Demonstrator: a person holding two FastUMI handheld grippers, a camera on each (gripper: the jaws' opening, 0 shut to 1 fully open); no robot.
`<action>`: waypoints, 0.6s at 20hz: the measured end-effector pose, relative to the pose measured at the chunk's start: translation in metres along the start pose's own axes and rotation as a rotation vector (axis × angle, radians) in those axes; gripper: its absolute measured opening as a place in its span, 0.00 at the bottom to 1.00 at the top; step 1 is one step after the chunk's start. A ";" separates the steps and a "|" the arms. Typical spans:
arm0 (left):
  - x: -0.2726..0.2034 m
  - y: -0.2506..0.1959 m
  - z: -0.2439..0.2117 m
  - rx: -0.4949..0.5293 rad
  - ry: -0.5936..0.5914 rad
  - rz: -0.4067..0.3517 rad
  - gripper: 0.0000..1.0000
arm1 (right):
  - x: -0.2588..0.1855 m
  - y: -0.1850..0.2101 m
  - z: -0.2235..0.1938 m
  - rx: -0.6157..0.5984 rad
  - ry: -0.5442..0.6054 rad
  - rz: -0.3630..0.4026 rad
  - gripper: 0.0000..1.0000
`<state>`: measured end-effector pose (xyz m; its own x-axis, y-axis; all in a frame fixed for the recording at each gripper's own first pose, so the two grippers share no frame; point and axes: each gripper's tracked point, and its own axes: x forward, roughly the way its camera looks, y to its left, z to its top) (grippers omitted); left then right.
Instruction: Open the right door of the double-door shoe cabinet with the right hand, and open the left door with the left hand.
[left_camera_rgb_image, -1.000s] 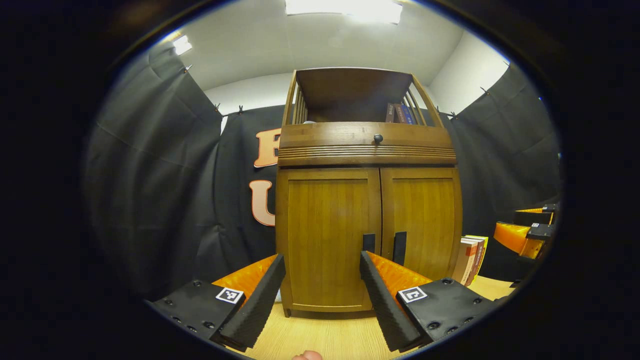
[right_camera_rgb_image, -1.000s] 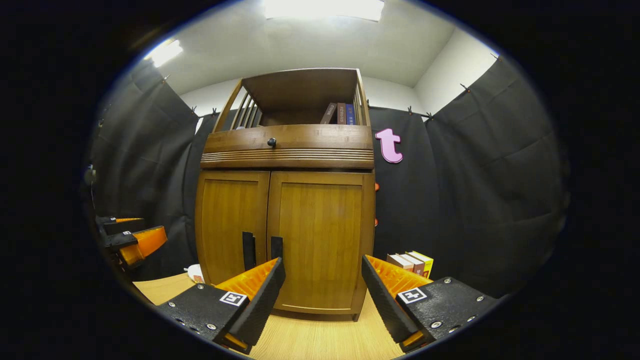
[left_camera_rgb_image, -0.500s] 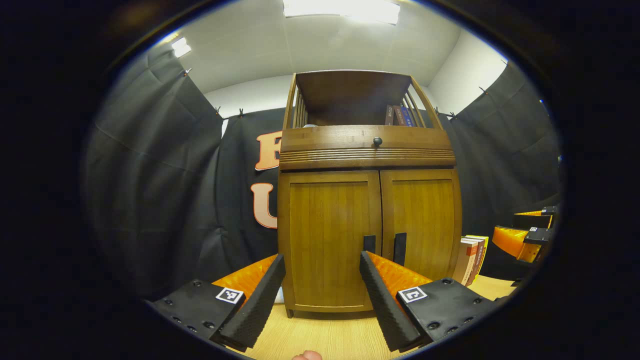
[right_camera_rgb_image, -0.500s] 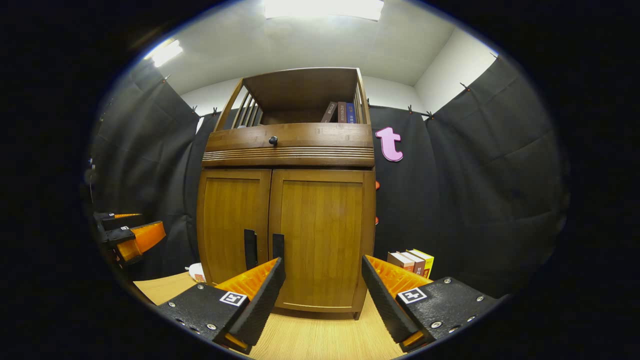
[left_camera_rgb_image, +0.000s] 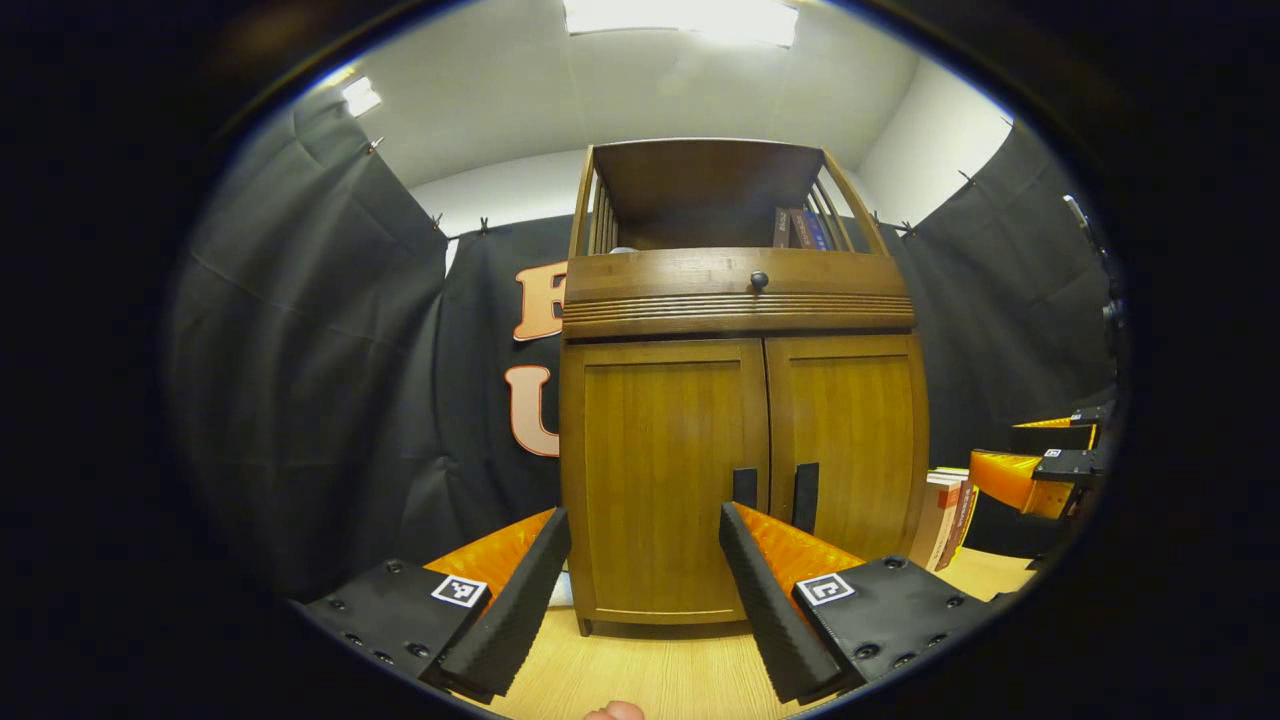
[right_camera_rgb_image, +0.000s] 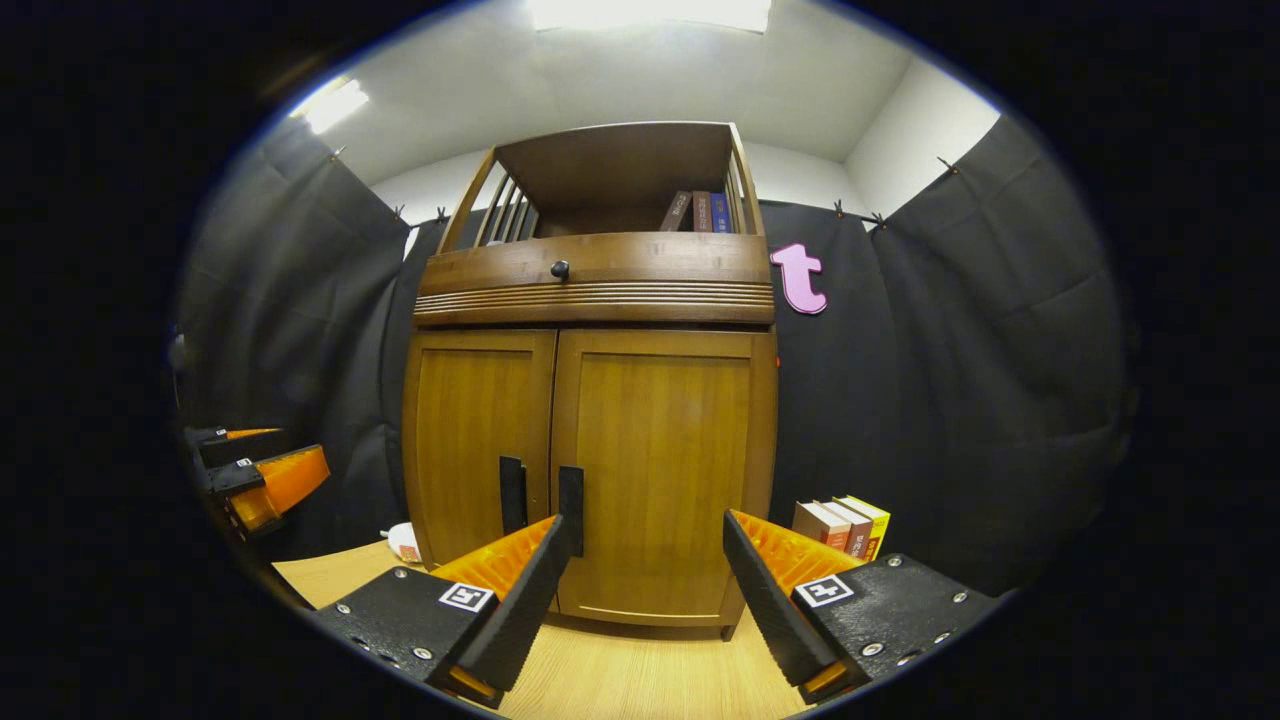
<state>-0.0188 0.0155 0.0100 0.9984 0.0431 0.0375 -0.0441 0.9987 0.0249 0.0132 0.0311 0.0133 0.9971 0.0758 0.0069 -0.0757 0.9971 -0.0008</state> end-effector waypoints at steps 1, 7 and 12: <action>-0.001 0.000 0.000 -0.003 0.002 0.001 0.96 | 0.006 0.004 0.001 -0.006 0.001 0.011 0.94; -0.005 0.004 -0.002 -0.008 0.008 0.007 0.96 | 0.065 0.027 0.032 -0.013 -0.087 0.059 0.94; -0.012 0.012 -0.003 -0.019 0.006 0.025 0.96 | 0.124 0.047 0.029 -0.071 -0.126 0.072 0.94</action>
<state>-0.0316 0.0272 0.0072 0.9971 0.0686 0.0320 -0.0688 0.9976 0.0048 0.1333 0.0877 0.0434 0.9801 0.1507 0.1293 -0.1417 0.9870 -0.0760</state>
